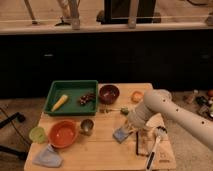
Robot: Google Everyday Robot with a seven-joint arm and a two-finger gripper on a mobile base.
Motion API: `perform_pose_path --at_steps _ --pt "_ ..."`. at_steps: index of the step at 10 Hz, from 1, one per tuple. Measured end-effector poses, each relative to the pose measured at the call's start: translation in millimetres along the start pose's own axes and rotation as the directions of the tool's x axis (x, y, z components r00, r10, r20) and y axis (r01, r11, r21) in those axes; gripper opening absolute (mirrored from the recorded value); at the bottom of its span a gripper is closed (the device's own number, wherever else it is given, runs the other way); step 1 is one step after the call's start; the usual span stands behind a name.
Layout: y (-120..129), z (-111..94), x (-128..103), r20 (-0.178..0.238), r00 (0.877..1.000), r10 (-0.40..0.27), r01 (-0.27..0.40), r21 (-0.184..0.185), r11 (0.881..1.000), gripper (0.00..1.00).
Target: Place sponge in red bowl
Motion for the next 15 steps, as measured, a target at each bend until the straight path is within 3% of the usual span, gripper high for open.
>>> perform_pose_path --at_steps 2,3,8,15 --pt "0.4 0.4 1.4 0.008 1.0 -0.005 0.005 -0.004 1.0 0.75" --pt "0.3 1.4 1.5 0.012 1.0 -0.008 0.008 -0.01 1.0 0.79" --pt "-1.0 14.3 7.4 0.028 0.999 -0.018 0.019 -0.04 0.999 0.8" --pt "6.0 36.2 31.4 0.039 0.999 0.02 -0.017 -0.061 0.998 0.8"
